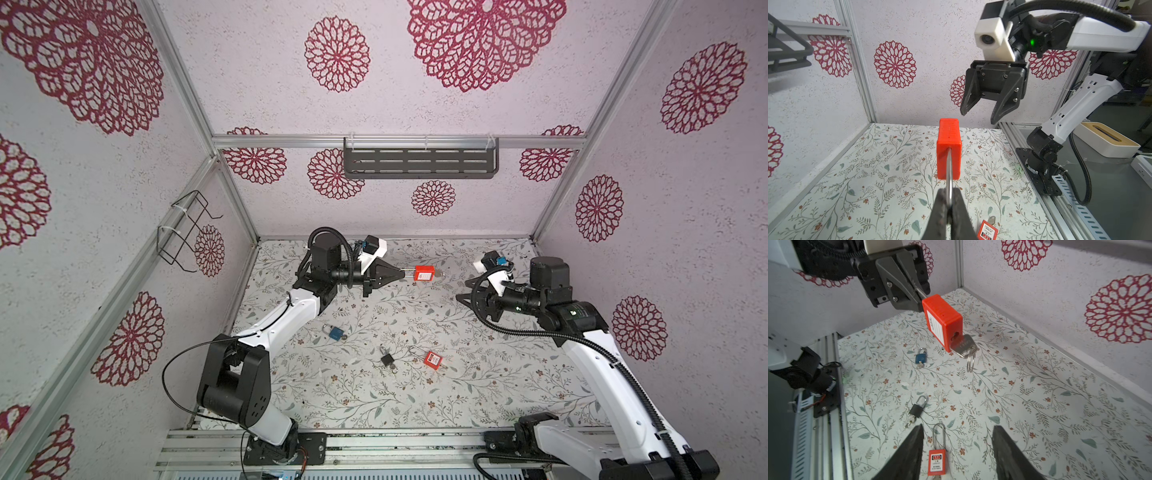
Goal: Lock with the key
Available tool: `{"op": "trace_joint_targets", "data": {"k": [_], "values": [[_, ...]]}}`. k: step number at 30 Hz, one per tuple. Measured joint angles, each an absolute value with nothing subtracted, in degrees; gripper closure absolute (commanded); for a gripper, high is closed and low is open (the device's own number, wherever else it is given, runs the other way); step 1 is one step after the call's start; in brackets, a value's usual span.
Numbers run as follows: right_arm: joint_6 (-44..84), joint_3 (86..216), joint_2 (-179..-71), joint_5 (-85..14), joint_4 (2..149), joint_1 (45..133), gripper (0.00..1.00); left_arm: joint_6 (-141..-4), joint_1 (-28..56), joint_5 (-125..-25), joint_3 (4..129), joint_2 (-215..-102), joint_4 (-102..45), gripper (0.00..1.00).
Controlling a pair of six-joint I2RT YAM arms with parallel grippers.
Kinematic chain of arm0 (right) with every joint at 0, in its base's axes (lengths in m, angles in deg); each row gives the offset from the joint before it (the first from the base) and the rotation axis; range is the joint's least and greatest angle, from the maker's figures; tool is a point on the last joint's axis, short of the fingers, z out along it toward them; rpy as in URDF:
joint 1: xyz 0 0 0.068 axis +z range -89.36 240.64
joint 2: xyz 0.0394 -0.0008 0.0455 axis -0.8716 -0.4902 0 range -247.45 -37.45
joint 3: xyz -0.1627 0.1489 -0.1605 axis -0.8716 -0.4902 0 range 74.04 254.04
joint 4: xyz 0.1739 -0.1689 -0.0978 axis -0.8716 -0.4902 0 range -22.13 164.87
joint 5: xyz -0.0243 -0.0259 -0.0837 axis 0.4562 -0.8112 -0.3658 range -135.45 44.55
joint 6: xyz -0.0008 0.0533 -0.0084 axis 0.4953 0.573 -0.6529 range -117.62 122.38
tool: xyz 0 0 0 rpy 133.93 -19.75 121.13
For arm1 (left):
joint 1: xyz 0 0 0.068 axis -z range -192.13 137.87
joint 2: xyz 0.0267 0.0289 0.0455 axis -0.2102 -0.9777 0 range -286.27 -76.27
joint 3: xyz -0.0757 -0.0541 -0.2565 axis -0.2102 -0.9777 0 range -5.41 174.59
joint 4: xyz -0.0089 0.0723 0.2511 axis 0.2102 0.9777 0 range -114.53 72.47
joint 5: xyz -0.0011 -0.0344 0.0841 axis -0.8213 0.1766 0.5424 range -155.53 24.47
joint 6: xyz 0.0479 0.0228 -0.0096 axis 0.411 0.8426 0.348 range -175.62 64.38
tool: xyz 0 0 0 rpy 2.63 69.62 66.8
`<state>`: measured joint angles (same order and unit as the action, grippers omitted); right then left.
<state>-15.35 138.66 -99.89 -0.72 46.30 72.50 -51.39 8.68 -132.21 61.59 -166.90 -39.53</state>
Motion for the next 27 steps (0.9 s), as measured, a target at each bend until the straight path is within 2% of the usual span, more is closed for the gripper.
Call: {"op": "trace_joint_targets", "data": {"k": [13,27], "values": [[-4.80,141.74,-105.72,11.78,50.30,72.31,0.55,-52.73,8.60,-134.11,61.59,-166.61,-41.90,1.00],[0.95,141.74,-108.37,14.95,54.51,72.48,0.61,-53.82,8.84,-134.48,61.55,-166.59,-42.40,1.00]]}}
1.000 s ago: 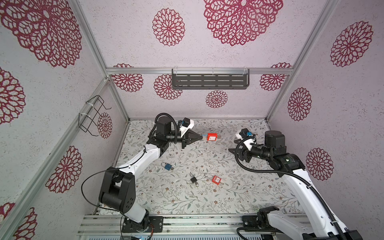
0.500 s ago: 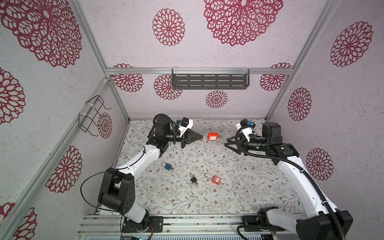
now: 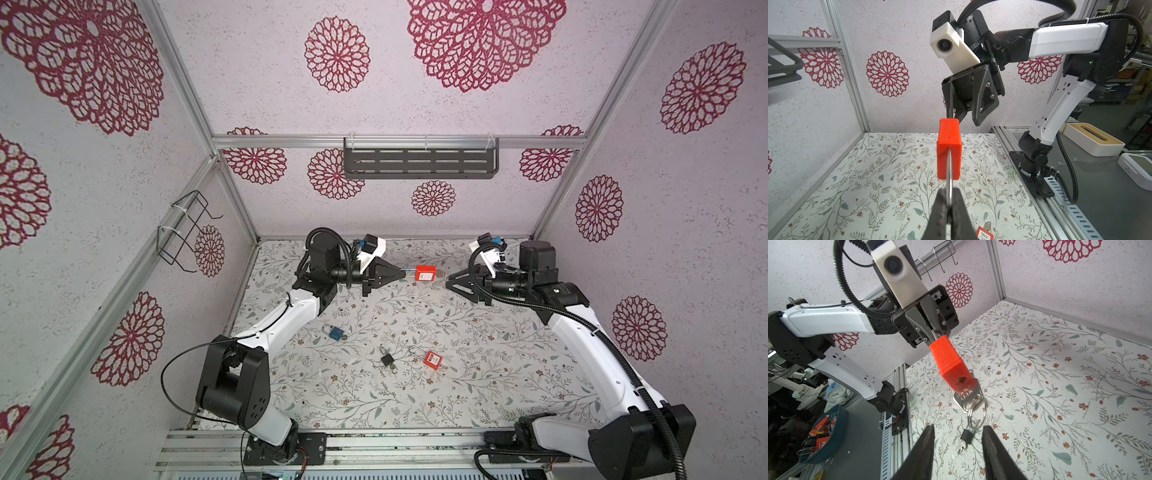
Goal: Lock with the key
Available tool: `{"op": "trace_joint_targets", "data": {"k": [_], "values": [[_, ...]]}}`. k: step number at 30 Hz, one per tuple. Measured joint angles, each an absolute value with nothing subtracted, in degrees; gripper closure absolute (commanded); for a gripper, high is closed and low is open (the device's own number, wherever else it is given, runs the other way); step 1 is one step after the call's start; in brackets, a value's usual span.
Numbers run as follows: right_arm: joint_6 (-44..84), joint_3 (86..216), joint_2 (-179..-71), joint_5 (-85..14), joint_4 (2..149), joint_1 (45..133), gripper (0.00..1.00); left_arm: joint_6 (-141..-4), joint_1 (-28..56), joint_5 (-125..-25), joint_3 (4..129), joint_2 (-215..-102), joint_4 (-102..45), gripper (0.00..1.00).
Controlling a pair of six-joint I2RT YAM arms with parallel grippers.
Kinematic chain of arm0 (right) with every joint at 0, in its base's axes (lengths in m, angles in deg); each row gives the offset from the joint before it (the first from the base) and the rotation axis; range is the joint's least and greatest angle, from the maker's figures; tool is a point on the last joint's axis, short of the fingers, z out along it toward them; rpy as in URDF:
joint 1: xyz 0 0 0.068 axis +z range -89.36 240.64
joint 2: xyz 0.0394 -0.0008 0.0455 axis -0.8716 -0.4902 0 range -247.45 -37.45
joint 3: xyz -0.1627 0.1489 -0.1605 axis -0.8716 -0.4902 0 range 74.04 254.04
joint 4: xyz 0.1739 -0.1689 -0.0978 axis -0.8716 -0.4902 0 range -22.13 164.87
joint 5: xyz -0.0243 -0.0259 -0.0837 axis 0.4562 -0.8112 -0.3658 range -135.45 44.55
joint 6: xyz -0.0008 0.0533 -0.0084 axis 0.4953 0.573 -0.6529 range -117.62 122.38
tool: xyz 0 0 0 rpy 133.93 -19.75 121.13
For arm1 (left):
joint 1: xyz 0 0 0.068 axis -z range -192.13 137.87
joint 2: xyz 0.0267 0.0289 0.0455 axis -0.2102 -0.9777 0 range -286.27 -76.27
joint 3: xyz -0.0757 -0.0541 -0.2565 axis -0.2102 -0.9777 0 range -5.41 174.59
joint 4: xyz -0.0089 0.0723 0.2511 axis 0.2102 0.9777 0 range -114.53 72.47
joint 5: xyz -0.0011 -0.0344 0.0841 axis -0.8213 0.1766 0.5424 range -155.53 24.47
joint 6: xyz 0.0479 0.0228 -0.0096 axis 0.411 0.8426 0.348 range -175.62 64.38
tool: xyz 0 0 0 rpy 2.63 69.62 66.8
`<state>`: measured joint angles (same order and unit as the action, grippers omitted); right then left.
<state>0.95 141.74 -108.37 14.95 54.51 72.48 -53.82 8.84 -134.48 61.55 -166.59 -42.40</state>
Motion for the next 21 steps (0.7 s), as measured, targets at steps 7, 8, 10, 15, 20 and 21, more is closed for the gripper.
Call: {"op": "trace_joint_targets", "data": {"k": [7,8,10,15,20,21], "values": [[2.18,141.74,-109.35,15.96,55.39,72.50,0.65,-53.97,9.06,-134.50,61.33,-166.61,-42.46,1.00],[2.42,141.74,-109.42,16.11,55.43,72.55,0.65,-54.00,9.10,-134.52,61.28,-166.61,-42.49,1.00],[2.63,141.74,-109.53,16.35,55.56,72.59,0.65,-54.00,9.21,-134.50,61.28,-166.61,-42.49,1.00],[4.12,141.74,-110.01,16.94,56.68,72.68,0.65,-54.00,9.49,-134.57,61.28,-166.59,-42.49,1.00],[5.06,141.74,-111.10,16.99,56.83,72.72,0.65,-54.00,9.69,-134.87,61.28,-166.59,-42.51,1.00],[5.17,141.74,-111.32,16.99,56.83,72.76,0.64,-54.00,9.73,-134.94,61.28,-166.61,-42.51,1.00]]}}
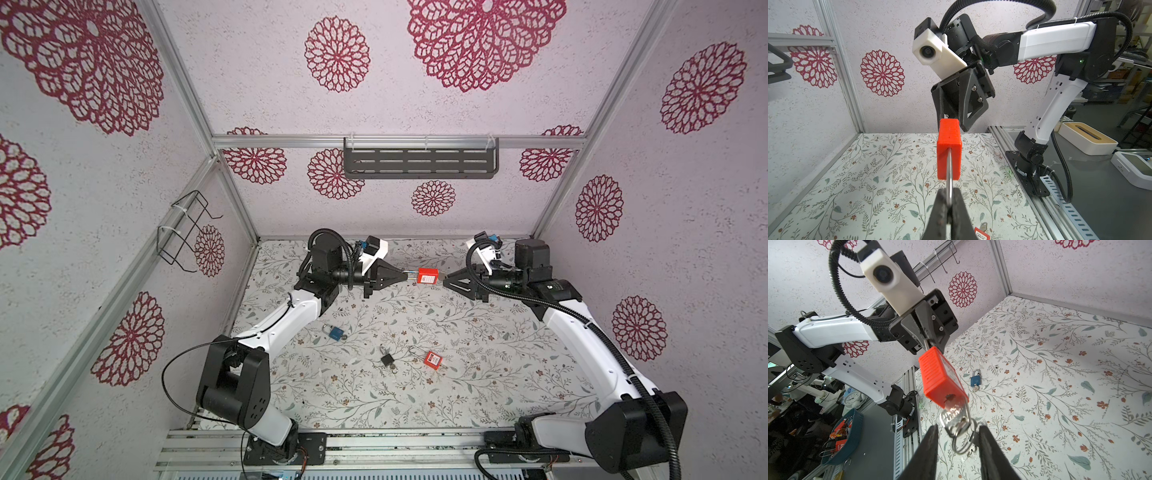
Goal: Lock with the key
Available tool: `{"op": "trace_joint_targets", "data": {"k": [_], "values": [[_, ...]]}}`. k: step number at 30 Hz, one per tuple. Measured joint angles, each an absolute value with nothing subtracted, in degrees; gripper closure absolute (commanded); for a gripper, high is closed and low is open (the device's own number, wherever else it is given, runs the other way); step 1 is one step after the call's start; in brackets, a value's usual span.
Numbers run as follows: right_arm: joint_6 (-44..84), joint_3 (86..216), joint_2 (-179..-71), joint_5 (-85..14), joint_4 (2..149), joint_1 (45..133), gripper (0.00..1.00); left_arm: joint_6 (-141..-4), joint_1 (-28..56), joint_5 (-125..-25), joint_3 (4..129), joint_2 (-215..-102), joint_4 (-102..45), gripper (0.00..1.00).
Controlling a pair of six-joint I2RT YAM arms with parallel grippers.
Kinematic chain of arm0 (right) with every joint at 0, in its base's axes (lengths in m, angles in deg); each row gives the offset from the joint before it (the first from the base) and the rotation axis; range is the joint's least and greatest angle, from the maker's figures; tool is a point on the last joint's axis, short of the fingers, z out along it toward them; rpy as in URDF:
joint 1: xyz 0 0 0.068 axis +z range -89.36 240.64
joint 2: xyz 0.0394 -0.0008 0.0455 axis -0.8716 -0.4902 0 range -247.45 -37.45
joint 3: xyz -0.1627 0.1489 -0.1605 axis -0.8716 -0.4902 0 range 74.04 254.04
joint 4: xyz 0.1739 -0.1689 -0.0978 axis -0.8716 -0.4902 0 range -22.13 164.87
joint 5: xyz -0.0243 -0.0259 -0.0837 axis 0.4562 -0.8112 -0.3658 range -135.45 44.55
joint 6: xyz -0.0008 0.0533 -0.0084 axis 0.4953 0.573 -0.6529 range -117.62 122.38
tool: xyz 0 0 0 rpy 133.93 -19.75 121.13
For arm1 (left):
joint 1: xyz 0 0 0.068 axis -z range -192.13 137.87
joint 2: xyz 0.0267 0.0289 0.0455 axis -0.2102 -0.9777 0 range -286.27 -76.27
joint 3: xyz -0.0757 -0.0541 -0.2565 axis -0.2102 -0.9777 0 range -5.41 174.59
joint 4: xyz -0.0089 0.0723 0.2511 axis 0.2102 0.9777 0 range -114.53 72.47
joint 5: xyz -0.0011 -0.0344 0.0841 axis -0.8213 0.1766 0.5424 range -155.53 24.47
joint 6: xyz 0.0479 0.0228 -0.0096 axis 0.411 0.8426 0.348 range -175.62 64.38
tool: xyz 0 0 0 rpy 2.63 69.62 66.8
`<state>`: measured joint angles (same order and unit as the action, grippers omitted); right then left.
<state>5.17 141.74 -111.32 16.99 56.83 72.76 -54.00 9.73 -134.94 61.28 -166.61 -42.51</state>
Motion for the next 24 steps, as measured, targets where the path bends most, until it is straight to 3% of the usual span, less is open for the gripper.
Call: {"op": "trace_joint_targets", "data": {"k": [12,24], "values": [[7.12,141.74,-111.80,18.98,58.43,72.85,0.62,-53.97,10.08,-135.33,61.28,-166.61,-42.51,1.00],[6.02,141.74,-111.80,18.89,58.78,73.14,0.70,-54.00,10.28,-135.53,61.28,-166.61,-42.29,1.00]]}}
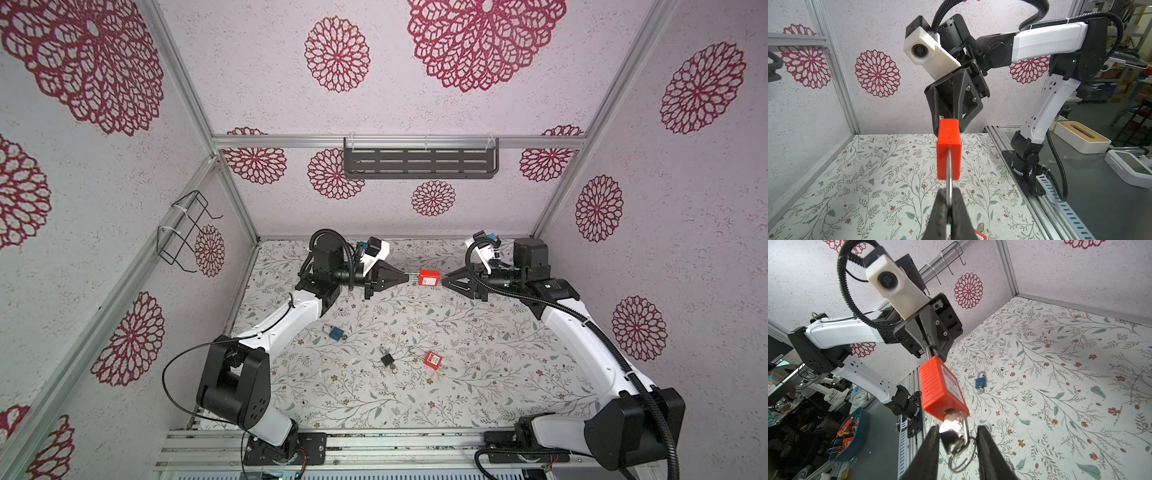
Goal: Lock with the key
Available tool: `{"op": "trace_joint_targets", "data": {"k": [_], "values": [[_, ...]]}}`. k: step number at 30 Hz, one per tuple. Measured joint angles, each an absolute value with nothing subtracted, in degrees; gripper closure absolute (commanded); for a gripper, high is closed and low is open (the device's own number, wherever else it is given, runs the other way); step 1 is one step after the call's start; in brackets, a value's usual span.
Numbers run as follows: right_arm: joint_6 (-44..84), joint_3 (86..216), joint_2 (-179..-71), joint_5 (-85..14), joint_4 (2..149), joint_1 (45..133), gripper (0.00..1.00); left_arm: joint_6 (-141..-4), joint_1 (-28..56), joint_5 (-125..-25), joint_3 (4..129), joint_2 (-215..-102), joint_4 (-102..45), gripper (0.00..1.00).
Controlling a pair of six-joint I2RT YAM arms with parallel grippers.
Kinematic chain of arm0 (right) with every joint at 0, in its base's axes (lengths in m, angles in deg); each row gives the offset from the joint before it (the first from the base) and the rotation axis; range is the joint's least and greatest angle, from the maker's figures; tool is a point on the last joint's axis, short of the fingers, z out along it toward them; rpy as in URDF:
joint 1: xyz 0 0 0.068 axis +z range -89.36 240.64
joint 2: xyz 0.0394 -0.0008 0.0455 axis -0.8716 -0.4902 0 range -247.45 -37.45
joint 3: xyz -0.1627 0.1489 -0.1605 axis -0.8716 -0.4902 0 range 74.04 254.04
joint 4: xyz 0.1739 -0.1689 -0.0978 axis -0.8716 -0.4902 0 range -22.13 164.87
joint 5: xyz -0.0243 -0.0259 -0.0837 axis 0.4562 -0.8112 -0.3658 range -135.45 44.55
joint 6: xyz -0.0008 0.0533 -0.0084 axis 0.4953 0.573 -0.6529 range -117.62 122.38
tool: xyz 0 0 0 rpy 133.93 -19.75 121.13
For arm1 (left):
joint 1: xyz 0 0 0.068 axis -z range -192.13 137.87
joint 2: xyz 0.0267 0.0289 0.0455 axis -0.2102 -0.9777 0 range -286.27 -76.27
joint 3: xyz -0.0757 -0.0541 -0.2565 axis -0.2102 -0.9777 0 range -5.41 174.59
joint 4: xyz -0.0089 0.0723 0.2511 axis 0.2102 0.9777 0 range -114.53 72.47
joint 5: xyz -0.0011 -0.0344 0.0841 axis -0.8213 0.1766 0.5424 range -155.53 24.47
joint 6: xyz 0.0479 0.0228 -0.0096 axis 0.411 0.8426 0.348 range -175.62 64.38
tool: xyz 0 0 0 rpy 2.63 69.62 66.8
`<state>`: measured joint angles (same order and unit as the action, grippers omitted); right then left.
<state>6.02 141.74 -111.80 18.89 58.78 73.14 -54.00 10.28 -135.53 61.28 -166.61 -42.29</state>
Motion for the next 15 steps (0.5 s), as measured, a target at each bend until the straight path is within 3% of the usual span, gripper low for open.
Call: {"op": "trace_joint_targets", "data": {"k": [15], "values": [[-2.81,141.74,-109.92,15.30,56.59,74.12,0.78,-55.04,10.37,-135.86,61.83,-166.66,-41.74,1.00]]}}
